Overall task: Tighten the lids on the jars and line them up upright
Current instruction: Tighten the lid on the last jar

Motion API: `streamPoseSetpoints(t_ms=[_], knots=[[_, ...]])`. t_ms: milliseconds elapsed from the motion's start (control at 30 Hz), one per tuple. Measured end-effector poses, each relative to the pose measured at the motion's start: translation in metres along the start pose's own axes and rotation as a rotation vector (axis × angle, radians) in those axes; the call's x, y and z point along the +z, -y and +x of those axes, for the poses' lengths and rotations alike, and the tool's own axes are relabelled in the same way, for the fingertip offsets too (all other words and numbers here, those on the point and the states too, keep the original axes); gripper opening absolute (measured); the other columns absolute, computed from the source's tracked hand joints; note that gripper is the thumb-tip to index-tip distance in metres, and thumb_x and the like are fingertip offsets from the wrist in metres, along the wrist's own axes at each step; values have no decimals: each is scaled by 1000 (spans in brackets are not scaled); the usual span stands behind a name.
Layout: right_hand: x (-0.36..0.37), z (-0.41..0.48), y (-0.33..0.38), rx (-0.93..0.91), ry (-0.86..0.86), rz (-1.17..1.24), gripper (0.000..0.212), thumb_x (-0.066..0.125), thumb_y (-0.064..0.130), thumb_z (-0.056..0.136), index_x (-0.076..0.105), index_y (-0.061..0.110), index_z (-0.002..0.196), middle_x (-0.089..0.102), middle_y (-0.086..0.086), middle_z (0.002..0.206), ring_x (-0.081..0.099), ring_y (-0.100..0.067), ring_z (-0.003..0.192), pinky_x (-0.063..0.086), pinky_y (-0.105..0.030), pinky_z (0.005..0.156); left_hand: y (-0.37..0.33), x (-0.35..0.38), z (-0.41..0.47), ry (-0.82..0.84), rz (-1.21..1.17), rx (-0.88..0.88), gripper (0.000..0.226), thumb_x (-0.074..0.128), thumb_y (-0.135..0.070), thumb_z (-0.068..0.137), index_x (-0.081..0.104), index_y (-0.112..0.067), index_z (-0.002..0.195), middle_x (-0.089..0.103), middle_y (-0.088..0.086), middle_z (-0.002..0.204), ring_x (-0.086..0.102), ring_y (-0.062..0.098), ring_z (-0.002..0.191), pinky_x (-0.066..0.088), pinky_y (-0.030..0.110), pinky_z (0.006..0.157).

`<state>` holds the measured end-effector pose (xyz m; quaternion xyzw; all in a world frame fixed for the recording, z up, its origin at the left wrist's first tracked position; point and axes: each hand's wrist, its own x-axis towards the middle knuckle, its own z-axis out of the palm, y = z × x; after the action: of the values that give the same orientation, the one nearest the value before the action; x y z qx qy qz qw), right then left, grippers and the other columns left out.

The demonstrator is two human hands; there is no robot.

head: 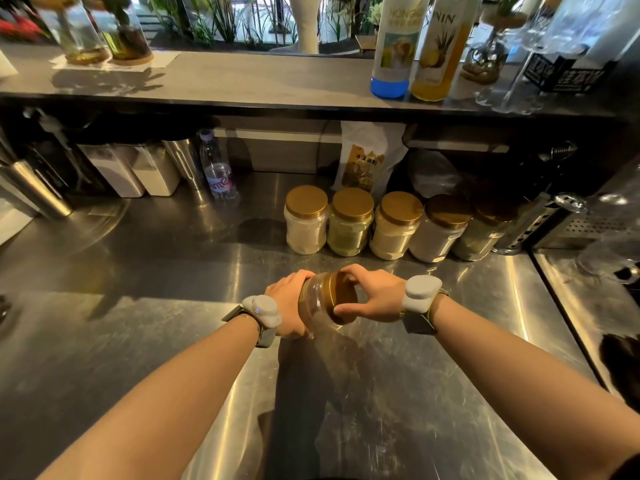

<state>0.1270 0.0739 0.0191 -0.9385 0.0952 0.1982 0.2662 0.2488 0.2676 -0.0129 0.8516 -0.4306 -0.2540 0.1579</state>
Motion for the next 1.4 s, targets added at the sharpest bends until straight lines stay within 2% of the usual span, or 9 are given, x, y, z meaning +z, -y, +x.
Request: streamPoseSetpoints(t_ms=[100,167,300,433,567,733,900,1067,1400], knots=[[0,0,2,59,28,-13,108,41,91,62,16,30,148,47,-3,145,53,-24,124,47,-28,84,0,0,0,13,6,-8,85,89,-28,53,40,-33,123,56,-7,107,61,19,97,57,36,86],[1,-2,4,9,-3,-24,119,48,92,56,2,36,151,31,-2,155,41,-25,136,43,-34,97,0,-1,0,10,9,-6,86,89,-32,51,40,-34,122,56,-9,105,61,18,95,58,35,83],[2,-7,5,-176,-91,-15,122,81,63,55,-3,53,144,16,8,158,30,-25,141,40,-42,104,1,0,-2,12,9,-14,87,89,-36,52,38,-33,122,54,-9,107,59,18,98,57,35,85],[8,-4,5,-222,-135,-83,107,85,45,61,13,50,139,22,11,151,39,-26,134,49,-36,95,1,1,-3,3,6,-6,80,88,-31,57,38,-36,120,56,-9,107,61,18,96,57,35,86],[7,-3,3,-169,-119,-51,99,79,55,65,16,44,140,26,7,151,41,-24,132,50,-35,94,-3,-1,-4,17,42,-26,81,89,-32,54,41,-36,119,57,-10,102,62,18,93,57,34,84],[4,-3,6,-40,-60,-90,107,61,78,66,13,30,150,24,2,156,39,-24,135,46,-36,100,-5,-5,-7,23,9,7,87,88,-33,55,38,-33,125,56,-7,110,59,18,100,56,38,88],[1,-8,9,-103,-64,-52,118,73,69,62,-1,42,149,14,5,160,29,-24,142,41,-42,107,-8,-7,-10,30,30,-9,85,87,-31,60,38,-28,129,56,-4,113,58,19,103,55,37,90],[2,-12,9,-191,-114,-72,100,83,45,66,15,43,139,25,6,150,41,-24,132,52,-40,96,-13,-8,-10,44,55,-32,82,87,-28,63,39,-27,130,58,-2,115,60,21,103,55,39,91],[-2,-14,12,-10,-35,-128,106,61,74,71,13,26,151,7,2,161,32,-28,140,43,-41,106,-19,-10,-14,22,33,-14,87,89,-29,56,39,-29,128,57,-3,116,59,19,105,55,40,91]])
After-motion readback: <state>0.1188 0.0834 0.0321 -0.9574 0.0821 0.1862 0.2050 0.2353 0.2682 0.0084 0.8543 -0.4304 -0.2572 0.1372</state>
